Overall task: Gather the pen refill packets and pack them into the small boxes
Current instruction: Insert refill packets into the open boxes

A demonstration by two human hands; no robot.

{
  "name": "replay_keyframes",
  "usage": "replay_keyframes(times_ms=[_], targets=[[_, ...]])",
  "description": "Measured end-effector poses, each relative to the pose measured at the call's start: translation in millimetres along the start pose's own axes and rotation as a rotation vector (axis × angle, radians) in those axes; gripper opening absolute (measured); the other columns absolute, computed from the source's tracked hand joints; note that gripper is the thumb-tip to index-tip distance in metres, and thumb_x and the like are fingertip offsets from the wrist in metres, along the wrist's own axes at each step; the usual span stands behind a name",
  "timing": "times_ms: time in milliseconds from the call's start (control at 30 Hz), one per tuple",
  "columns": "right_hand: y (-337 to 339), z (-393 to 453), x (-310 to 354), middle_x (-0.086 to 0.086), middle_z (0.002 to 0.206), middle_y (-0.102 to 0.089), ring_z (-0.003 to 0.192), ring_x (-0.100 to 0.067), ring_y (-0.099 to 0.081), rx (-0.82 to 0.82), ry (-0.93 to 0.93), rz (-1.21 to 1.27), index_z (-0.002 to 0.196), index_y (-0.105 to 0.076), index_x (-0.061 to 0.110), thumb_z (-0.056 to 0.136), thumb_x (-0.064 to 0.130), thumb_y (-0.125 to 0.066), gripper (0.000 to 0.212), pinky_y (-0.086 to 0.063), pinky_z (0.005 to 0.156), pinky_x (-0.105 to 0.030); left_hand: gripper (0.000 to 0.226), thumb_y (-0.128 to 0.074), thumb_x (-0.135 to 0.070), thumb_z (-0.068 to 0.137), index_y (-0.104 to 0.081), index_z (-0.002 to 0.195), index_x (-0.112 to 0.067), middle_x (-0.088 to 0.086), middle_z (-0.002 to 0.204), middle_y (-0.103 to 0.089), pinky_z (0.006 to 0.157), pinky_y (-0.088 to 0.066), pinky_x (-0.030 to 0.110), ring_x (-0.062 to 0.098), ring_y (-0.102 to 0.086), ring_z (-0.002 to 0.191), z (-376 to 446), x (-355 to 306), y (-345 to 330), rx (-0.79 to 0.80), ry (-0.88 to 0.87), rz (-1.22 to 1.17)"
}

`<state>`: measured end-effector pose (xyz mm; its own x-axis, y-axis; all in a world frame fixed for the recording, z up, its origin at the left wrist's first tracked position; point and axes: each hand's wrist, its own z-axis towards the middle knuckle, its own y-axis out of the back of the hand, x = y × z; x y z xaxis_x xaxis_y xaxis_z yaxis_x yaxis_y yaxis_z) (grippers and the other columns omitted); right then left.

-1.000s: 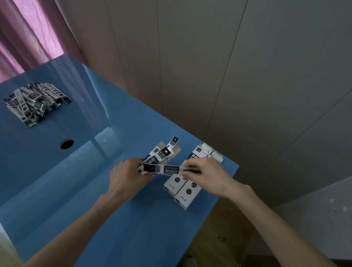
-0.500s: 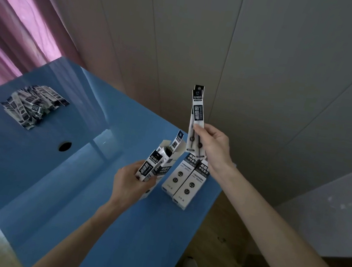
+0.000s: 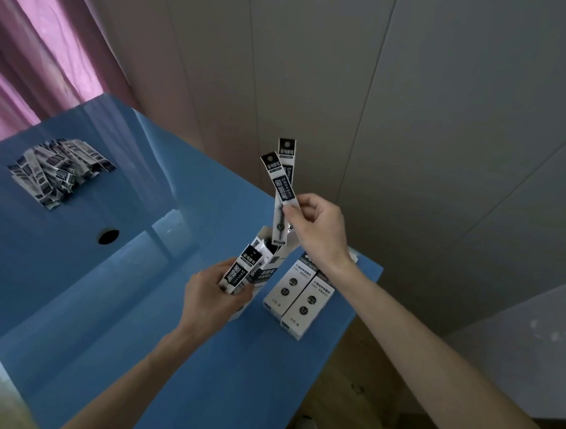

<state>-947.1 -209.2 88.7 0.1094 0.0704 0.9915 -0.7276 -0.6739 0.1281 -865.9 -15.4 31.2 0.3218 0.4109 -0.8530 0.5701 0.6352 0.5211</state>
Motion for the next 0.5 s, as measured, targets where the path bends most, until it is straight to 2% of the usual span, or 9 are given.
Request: replay_keyframes(times_ms=[100,200,300,367,433,500], targets=[[-2,-3,-5,0.007,0.089,-0.08,0.083,-0.01,-0.075,0.043,0.001,-0.072,0.105,-0.072,0.016,0.098,0.021,-0.068,0.009,-0.06,0.079,-0.03,0.044,-0.078,-0.008,0.08,-0.069,0.09,-0.05,-0.021,0.081,-0.074,0.068,-0.061,0.044,0.01,-0.072,0.075,1,-4,0,-0.018,-0.027,-0.015],[-3,-6,-6,0.008,0.089,-0.078,0.082,-0.004,-0.073,0.097,0.017,-0.154,0.102,-0.074,0.017,0.098,0.027,-0.069,0.012,-0.056,0.075,-0.022,0.047,-0.077,-0.006,0.081,-0.069,0.09,-0.052,-0.019,0.082,-0.075,0.071,-0.062,0.047,0.012,-0.073,0.078,4,-6,0,-0.032,-0.033,-0.059],[2,-10,-4,0.019,0.071,-0.072,0.064,0.002,-0.067,0.152,0.055,-0.258,0.088,-0.078,0.02,0.098,0.029,-0.069,0.016,-0.05,0.064,-0.018,0.05,-0.077,-0.008,0.08,-0.07,0.09,-0.056,-0.015,0.081,-0.075,0.069,-0.061,0.048,0.02,-0.072,0.076,7,-9,0,-0.046,-0.054,-0.049],[6,-9,-1,0.019,0.068,-0.069,0.062,0.0,-0.064,0.165,0.105,-0.345,0.08,-0.078,0.024,0.1,0.032,-0.067,0.024,-0.053,0.068,-0.026,0.053,-0.077,-0.008,0.079,-0.07,0.095,-0.058,-0.017,0.082,-0.075,0.067,-0.06,0.047,0.025,-0.07,0.074,7,-12,1,-0.059,-0.068,-0.042],[9,-6,-2,0.012,0.084,-0.072,0.077,-0.006,-0.066,0.127,0.141,-0.436,0.089,-0.082,0.024,0.099,0.035,-0.067,0.022,-0.055,0.08,-0.038,0.052,-0.078,-0.006,0.079,-0.068,0.1,-0.053,-0.024,0.089,-0.075,0.067,-0.059,0.045,0.016,-0.071,0.073,8,-14,3,-0.068,-0.083,-0.039],[13,-4,-1,0.006,0.091,-0.072,0.083,-0.011,-0.066,0.128,0.156,-0.458,0.097,-0.082,0.023,0.098,0.036,-0.067,0.019,-0.054,0.083,-0.043,0.05,-0.079,-0.006,0.079,-0.068,0.101,-0.05,-0.026,0.094,-0.075,0.068,-0.06,0.042,0.009,-0.071,0.074,7,-15,3,-0.072,-0.089,-0.039]])
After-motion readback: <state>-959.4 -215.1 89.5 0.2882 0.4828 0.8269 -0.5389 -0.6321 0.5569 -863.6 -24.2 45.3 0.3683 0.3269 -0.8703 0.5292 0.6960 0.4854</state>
